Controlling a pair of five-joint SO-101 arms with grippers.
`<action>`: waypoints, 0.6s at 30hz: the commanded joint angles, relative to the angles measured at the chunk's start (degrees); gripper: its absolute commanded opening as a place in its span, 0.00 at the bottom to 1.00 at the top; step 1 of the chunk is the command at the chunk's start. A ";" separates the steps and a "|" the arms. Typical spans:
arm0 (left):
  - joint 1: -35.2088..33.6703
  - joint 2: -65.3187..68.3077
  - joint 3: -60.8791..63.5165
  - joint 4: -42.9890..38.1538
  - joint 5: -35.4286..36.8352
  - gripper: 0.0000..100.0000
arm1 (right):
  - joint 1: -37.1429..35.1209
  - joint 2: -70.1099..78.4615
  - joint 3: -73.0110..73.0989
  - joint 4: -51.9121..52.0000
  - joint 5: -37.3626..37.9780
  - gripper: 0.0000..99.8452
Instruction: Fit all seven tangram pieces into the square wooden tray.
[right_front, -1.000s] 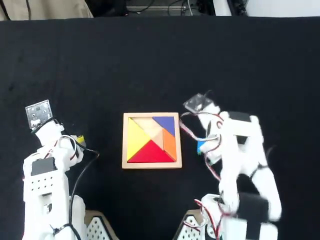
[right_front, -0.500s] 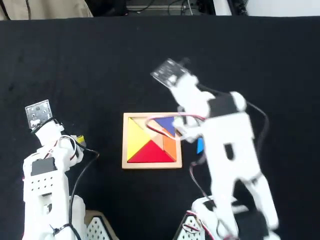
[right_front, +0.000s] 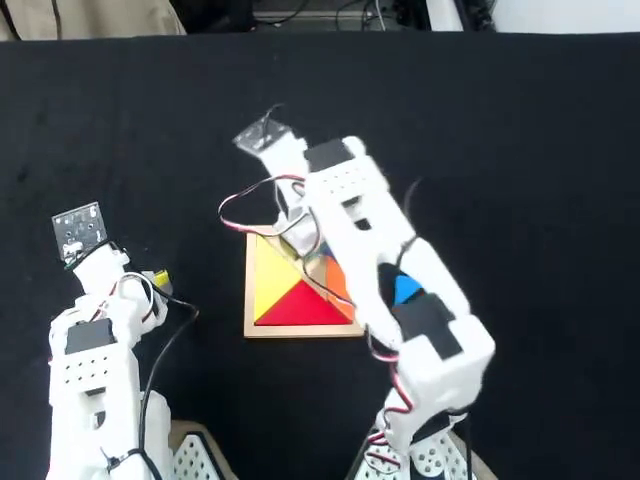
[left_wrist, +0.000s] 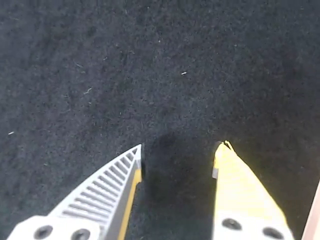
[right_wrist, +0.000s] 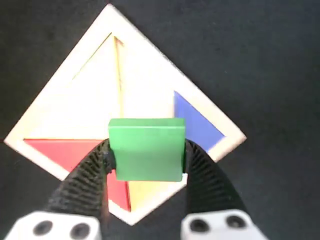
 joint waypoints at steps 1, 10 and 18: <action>0.48 -0.18 -0.40 -1.14 -0.09 0.24 | -0.79 1.63 -3.30 -1.49 -0.70 0.01; 0.48 -0.18 -0.40 -1.23 -0.09 0.24 | -0.97 3.56 -3.12 -3.87 -0.79 0.01; 0.48 -0.18 -0.40 -1.23 -0.09 0.24 | -3.34 3.82 -0.92 -4.22 -5.80 0.09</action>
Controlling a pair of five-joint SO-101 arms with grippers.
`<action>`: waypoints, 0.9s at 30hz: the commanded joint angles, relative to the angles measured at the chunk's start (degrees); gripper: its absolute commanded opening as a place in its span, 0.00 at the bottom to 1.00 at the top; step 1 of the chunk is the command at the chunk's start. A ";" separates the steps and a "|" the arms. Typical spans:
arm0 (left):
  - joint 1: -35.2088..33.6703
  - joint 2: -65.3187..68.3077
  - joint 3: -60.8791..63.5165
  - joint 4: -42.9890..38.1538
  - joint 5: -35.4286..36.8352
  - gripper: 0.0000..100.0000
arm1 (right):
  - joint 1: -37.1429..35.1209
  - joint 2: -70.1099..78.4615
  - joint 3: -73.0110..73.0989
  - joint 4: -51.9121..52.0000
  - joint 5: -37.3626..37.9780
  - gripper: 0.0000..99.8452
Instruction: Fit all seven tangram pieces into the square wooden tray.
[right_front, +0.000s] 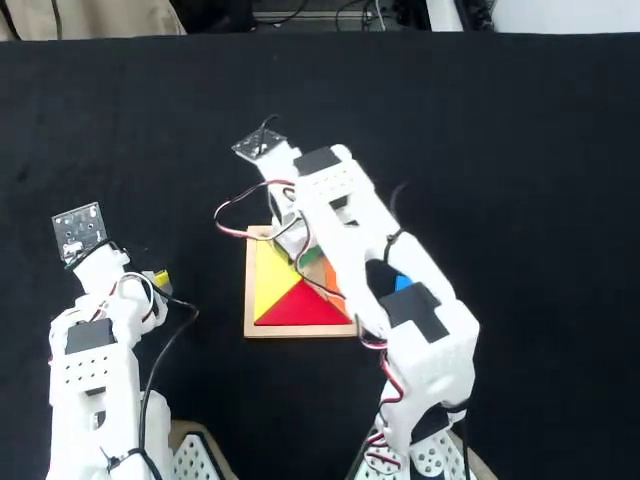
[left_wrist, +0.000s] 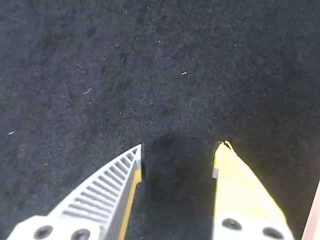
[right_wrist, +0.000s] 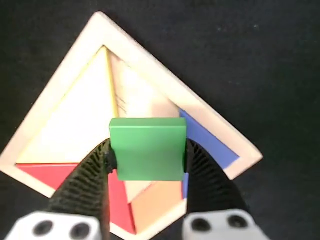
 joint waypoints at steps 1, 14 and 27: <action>0.48 -0.18 -0.40 -1.23 -0.09 0.24 | -2.02 -0.48 -0.84 -0.79 -2.46 0.09; 0.48 -0.18 -0.31 -1.23 -0.09 0.24 | -1.85 -0.57 3.82 -1.05 -2.64 0.09; 0.48 -0.18 -0.31 -1.23 -0.09 0.24 | -1.76 -0.92 4.53 -2.37 -2.64 0.09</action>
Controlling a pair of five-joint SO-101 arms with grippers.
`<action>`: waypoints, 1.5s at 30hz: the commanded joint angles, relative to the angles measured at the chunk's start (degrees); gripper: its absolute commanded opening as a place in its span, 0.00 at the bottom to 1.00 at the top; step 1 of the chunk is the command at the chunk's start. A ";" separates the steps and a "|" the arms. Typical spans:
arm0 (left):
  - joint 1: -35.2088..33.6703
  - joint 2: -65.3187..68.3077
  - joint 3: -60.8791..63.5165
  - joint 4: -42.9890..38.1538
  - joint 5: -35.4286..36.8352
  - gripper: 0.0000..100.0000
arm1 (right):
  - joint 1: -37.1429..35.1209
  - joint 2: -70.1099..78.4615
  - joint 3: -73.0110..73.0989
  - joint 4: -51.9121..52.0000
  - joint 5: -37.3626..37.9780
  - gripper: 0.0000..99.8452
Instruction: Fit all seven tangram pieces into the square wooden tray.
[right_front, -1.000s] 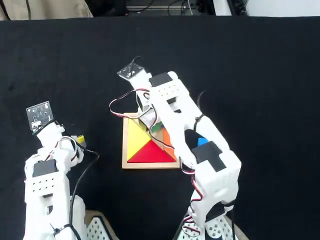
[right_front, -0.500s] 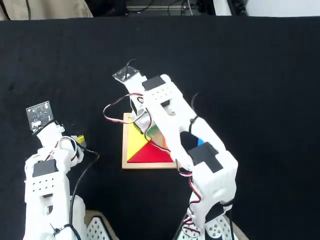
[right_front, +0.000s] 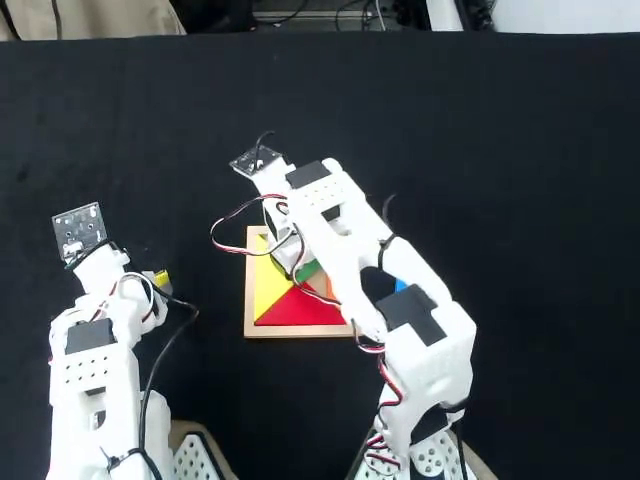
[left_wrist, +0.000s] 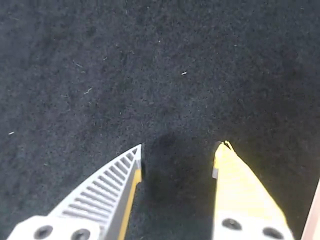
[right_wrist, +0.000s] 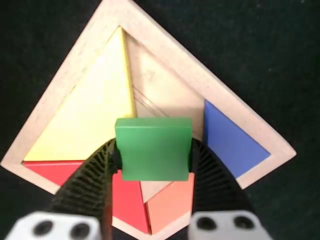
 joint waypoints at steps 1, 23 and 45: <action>0.48 -0.18 -0.31 -1.23 -0.09 0.24 | -0.35 -0.92 -0.57 -0.70 -0.35 0.09; 0.48 -0.18 -0.31 -1.23 -0.09 0.24 | -1.05 -1.01 -1.98 1.41 4.31 0.16; 0.48 -0.18 -0.31 -1.23 -0.09 0.24 | 0.53 -0.57 -8.75 7.91 4.40 0.18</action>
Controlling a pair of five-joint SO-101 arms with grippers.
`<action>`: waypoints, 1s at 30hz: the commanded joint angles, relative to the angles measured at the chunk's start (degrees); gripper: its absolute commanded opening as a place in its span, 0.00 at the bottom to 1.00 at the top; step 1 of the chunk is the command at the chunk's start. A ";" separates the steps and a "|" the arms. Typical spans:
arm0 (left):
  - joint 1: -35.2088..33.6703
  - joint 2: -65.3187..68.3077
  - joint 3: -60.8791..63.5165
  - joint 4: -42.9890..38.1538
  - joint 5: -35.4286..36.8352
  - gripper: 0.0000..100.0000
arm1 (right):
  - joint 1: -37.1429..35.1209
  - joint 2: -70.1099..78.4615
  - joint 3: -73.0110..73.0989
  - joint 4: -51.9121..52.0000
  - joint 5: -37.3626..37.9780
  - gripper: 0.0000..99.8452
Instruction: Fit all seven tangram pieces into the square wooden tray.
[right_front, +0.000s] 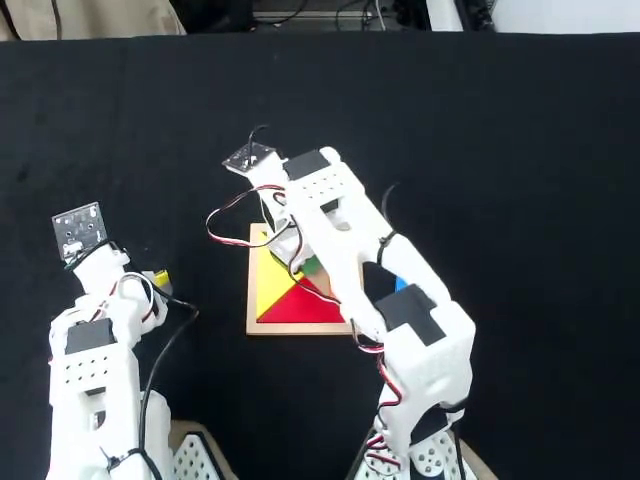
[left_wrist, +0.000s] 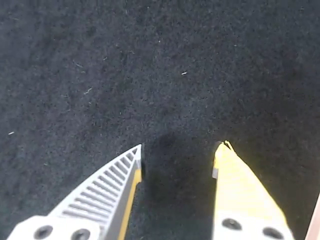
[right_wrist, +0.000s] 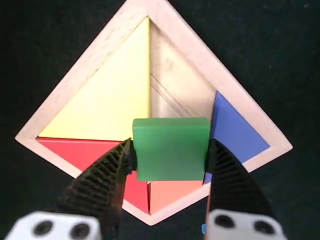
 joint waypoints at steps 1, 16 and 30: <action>0.48 -0.18 -0.31 -1.23 -0.09 0.24 | 0.70 -0.66 -3.12 0.53 0.35 0.18; 0.48 -0.18 -0.31 -1.23 -0.09 0.24 | 0.70 -0.84 -3.12 1.23 0.44 0.26; 0.48 -0.18 -0.31 -1.32 -0.09 0.24 | 1.41 -0.48 -4.18 1.14 0.44 0.03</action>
